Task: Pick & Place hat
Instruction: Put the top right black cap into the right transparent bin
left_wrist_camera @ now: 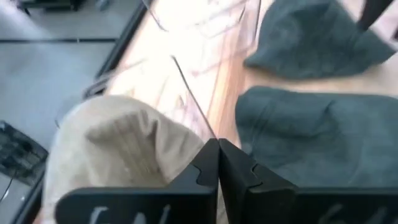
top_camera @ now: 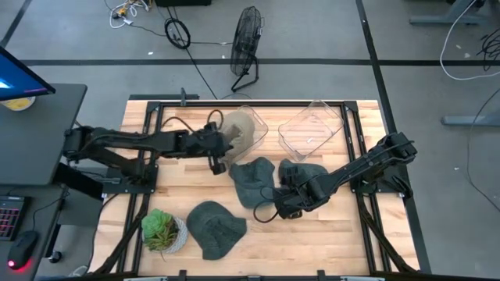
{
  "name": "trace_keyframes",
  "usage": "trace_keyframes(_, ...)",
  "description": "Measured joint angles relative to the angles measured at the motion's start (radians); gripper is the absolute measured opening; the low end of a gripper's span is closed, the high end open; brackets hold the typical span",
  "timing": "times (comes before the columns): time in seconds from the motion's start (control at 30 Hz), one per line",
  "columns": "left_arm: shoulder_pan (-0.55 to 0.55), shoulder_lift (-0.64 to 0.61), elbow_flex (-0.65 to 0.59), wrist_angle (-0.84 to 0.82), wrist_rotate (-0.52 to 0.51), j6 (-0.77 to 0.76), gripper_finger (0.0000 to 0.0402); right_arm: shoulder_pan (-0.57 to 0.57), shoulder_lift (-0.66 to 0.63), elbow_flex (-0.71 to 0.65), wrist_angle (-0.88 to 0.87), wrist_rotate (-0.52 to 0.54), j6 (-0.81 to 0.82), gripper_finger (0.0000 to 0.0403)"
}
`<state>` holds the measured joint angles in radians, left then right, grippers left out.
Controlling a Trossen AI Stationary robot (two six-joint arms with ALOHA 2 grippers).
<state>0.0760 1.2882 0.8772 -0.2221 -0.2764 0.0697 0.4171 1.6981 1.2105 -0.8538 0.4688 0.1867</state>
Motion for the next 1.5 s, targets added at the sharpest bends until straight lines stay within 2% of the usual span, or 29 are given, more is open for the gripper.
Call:
trace_keyframes(0.1, -0.017, -0.049, 0.001, -0.005, -0.003, 0.002, 0.0036, 0.000, -0.009, 0.026, -0.121, -0.054, 0.011, 0.0208)
trace_keyframes(0.2, -0.032, -0.069, 0.000, -0.014, -0.003, 0.001, 0.0067, -0.002, -0.012, 0.033, -0.225, -0.184, 0.035, 0.0208)
trace_keyframes(0.3, -0.042, -0.071, 0.000, -0.021, -0.003, 0.001, 0.0100, -0.003, -0.014, 0.025, -0.251, -0.287, 0.059, 0.0208)
trace_keyframes(0.43, -0.042, -0.065, 0.000, -0.021, -0.004, 0.002, 0.0132, 0.006, -0.014, -0.009, -0.211, -0.283, -0.041, 0.0208)
trace_keyframes(0.57, -0.040, -0.065, 0.000, -0.017, -0.004, 0.003, 0.0147, -0.011, -0.014, -0.049, -0.142, -0.252, -0.124, 0.0208)
trace_keyframes(0.83, -0.040, -0.065, 0.000, -0.017, -0.004, 0.003, 0.0142, -0.094, -0.014, -0.150, -0.058, -0.244, -0.159, 0.0208)
trace_keyframes(0.9, -0.040, -0.065, 0.000, -0.017, -0.004, 0.003, 0.0140, -0.101, -0.014, -0.168, -0.060, -0.299, -0.210, 0.0205)
trace_keyframes(1.0, -0.040, -0.065, 0.000, -0.017, -0.004, 0.006, 0.0140, -0.097, -0.014, -0.195, -0.060, -0.361, -0.334, 0.0178)
trace_keyframes(1.07, -0.040, -0.065, 0.000, -0.017, -0.004, 0.005, 0.0140, -0.094, -0.014, -0.213, -0.061, -0.373, -0.398, 0.0145)
trace_keyframes(1.23, -0.040, -0.065, 0.000, -0.019, -0.004, 0.005, 0.0140, -0.095, -0.014, -0.208, -0.125, -0.373, -0.455, 0.0021)
trace_keyframes(1.5, -0.040, -0.065, 0.000, -0.021, -0.004, 0.002, 0.0140, -0.043, -0.024, -0.047, -0.366, -0.371, -0.408, 0.0007)
